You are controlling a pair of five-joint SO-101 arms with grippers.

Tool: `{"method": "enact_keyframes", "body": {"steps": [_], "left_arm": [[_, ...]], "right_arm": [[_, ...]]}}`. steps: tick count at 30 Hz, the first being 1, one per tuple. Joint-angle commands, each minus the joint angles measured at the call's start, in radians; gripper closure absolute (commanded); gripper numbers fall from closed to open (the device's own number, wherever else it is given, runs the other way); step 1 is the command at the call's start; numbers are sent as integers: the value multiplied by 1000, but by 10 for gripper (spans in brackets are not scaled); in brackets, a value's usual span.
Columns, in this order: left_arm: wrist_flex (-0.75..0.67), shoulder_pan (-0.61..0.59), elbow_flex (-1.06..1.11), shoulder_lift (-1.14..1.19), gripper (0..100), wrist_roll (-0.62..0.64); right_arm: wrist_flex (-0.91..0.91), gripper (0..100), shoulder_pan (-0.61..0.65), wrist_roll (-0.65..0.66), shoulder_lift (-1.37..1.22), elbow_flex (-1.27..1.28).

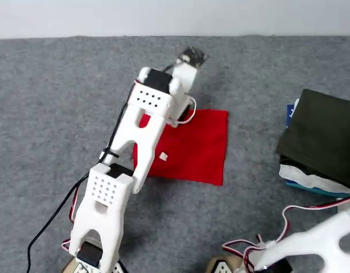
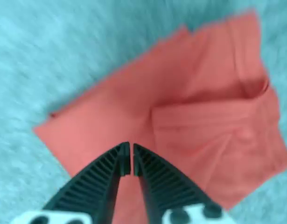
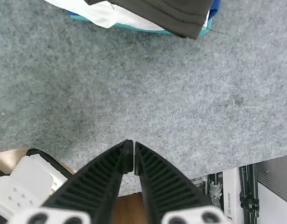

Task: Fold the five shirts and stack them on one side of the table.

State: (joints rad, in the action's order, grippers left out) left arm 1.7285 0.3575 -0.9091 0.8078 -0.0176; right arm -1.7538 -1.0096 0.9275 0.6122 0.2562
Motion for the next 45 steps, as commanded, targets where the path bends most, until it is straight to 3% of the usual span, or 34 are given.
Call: {"method": "enact_keyframes", "body": {"steps": [1,7,19,25,30,35,40,45], "left_arm": [[26,3,81,-46,987,-17],[28,91,217,11,987,-18],[28,414,239,-40,987,-17],[29,459,245,-112,987,-17],[28,370,312,-261,987,-21],[-5,167,341,-305,987,-92],[-195,-18,361,-252,987,-97],[-311,-91,363,-100,987,-140]], "right_arm": [[-39,983,-5,8,25,-12],[-39,983,-2,6,25,-9],[-39,983,-2,3,25,-9],[-39,983,-4,5,25,-9],[-39,983,-4,3,25,-9],[-39,983,-1,2,25,-9],[-38,983,1,2,18,-8],[-24,983,2,2,19,-8]]}}
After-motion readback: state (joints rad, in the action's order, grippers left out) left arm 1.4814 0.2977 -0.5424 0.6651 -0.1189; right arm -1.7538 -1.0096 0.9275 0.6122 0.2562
